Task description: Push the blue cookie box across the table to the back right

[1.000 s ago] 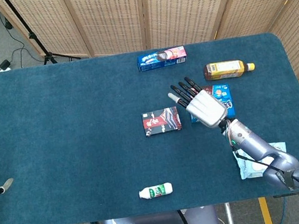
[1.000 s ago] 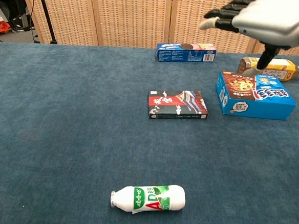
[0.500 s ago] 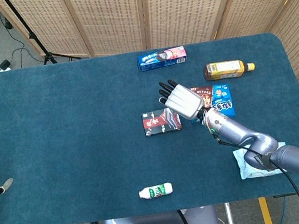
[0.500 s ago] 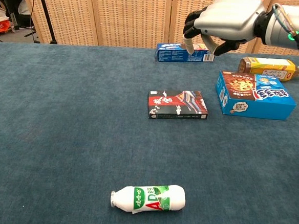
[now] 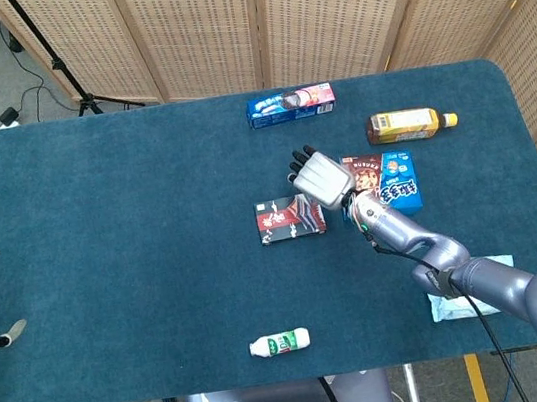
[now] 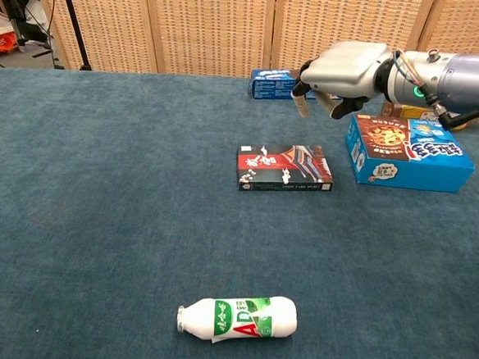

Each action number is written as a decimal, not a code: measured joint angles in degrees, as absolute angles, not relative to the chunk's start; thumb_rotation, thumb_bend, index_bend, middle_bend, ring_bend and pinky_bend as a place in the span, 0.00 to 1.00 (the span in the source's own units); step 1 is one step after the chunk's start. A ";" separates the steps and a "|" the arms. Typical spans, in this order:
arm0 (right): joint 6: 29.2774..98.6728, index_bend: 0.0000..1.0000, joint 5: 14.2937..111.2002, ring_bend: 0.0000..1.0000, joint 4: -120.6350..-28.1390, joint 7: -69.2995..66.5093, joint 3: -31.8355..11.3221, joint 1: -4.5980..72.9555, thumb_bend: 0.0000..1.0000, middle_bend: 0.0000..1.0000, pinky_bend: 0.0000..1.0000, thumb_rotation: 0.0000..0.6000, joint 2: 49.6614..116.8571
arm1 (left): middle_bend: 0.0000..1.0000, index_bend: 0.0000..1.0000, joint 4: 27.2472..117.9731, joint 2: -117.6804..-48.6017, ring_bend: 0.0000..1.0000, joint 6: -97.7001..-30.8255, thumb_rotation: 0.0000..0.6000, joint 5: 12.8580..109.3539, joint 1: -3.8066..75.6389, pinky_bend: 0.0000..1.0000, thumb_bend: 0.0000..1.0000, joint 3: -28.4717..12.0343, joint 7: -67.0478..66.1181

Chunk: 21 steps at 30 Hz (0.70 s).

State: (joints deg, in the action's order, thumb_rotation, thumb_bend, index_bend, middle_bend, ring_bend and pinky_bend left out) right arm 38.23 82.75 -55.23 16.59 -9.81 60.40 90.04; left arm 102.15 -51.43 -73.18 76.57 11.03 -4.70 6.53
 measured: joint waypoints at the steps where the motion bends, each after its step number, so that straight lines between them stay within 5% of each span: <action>1: 37.47 0.39 82.01 0.17 -54.44 16.70 -9.76 60.47 1.00 0.30 0.21 1.00 90.59 | 0.00 0.00 102.14 -51.44 0.00 -73.17 1.00 76.50 11.03 0.00 0.20 -4.71 6.51; 21: 33.00 0.39 74.46 0.17 -51.58 22.11 -6.23 57.07 1.00 0.31 0.22 1.00 90.61 | 0.00 0.00 102.32 -51.27 0.00 -73.93 1.00 77.13 10.68 0.00 0.20 -4.62 6.89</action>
